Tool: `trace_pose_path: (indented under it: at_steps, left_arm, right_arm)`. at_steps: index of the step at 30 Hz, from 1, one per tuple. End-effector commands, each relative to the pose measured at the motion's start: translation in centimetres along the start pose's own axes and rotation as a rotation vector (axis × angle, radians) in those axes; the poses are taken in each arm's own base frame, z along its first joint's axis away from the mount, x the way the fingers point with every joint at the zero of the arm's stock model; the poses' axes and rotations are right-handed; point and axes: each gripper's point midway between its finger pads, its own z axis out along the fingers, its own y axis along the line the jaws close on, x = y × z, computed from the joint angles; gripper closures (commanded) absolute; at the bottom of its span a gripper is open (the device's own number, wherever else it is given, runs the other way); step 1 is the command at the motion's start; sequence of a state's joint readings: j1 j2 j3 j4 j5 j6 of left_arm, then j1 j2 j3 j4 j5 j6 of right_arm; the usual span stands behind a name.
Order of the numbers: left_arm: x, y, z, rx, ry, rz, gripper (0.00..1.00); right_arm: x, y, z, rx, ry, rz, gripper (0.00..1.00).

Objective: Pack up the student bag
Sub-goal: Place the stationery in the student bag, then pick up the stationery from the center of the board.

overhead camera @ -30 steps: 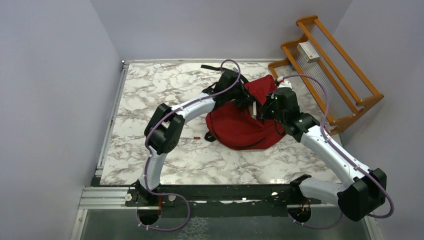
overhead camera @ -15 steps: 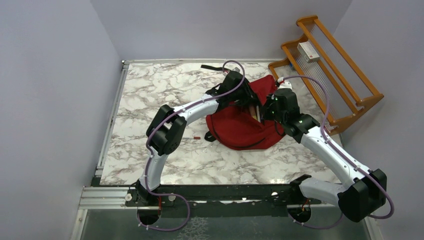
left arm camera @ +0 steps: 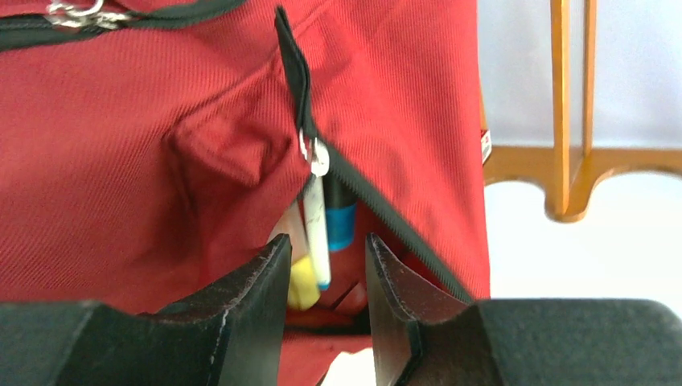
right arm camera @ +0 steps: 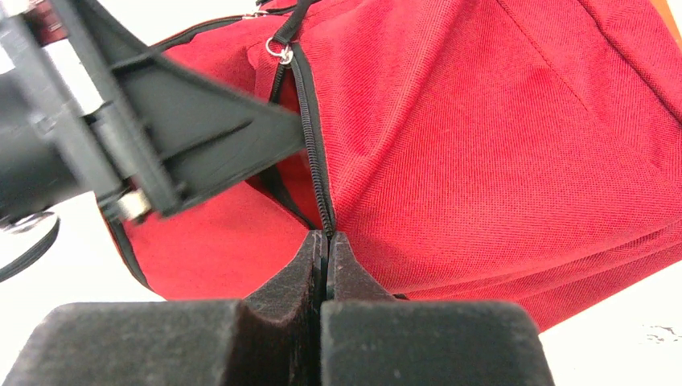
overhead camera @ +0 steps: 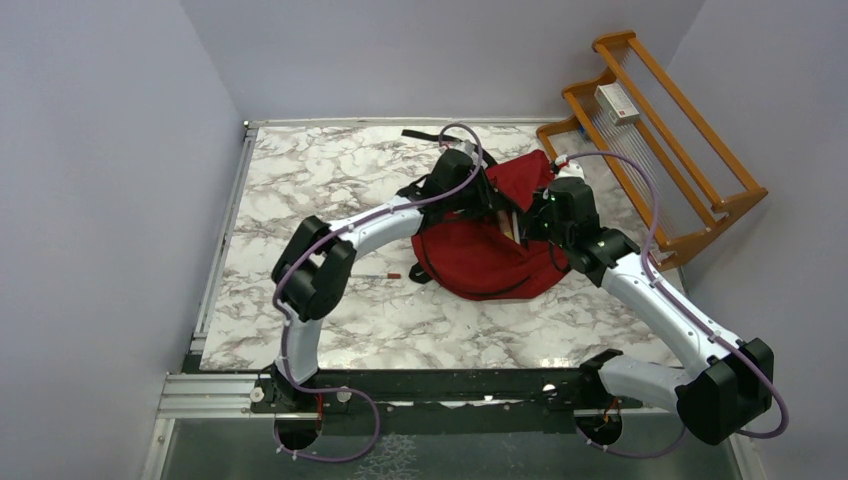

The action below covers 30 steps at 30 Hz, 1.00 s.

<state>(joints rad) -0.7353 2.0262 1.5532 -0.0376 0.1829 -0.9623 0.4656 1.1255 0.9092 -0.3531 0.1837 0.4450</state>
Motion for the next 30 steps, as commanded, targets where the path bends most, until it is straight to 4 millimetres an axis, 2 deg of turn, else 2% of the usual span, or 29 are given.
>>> trace_pose_path:
  at_steps: [1, 7, 15, 19, 23, 30]
  left_arm:
    - [-0.8, -3.3, -5.3, 0.128, -0.053, 0.205, 0.60]
    - [-1.8, -0.9, -9.7, 0.028, -0.140, 0.350, 0.60]
    - [-2.1, 5.7, -14.9, -0.217, -0.181, 0.405, 0.58]
    - [-1.0, 9.5, -17.8, -0.352, -0.197, 0.323, 0.54]
    - [0.4, 13.1, -19.9, -0.482, -0.241, 0.155, 0.51]
    - [3.1, 17.6, -20.9, -0.621, -0.258, -0.091, 0.43]
  right_arm:
    - [-0.4, 0.4, -0.4, -0.015, -0.020, 0.000, 0.99]
    - [-0.5, 0.0, -0.1, 0.005, -0.021, -0.023, 0.99]
    - [-0.1, -0.3, -0.1, 0.015, -0.018, -0.029, 1.00]
    - [0.3, -0.4, 0.0, 0.012, -0.009, -0.025, 1.00]
    - [0.7, -0.4, 0.0, 0.006, -0.006, -0.016, 1.00]
    - [0.7, -0.1, 0.1, -0.007, -0.001, -0.014, 1.00]
